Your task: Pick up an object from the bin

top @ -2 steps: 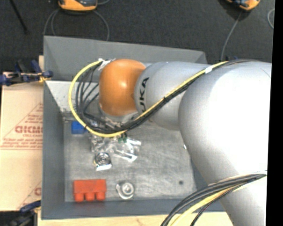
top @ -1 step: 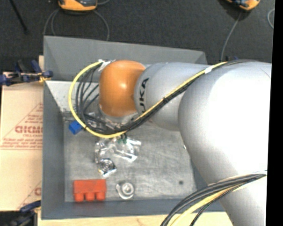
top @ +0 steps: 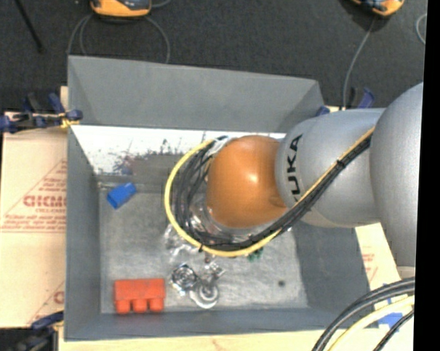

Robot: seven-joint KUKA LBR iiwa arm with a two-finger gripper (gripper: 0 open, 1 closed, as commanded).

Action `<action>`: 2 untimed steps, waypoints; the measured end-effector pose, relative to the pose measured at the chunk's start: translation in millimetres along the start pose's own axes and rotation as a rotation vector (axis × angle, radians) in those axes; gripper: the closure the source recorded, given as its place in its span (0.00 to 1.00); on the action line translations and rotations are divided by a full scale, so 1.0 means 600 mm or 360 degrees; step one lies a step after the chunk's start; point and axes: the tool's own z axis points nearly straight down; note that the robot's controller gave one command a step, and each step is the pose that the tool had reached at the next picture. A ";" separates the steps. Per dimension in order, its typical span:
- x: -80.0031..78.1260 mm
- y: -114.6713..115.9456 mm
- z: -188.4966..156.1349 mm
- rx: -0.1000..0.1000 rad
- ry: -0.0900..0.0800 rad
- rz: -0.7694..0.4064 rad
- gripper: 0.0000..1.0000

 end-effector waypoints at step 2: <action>0.014 -0.003 0.055 0.0004 -0.0016 -0.0272 1.00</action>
Offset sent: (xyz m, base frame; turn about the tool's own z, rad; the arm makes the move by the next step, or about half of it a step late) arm -0.0097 -0.0073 -0.0371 -0.1759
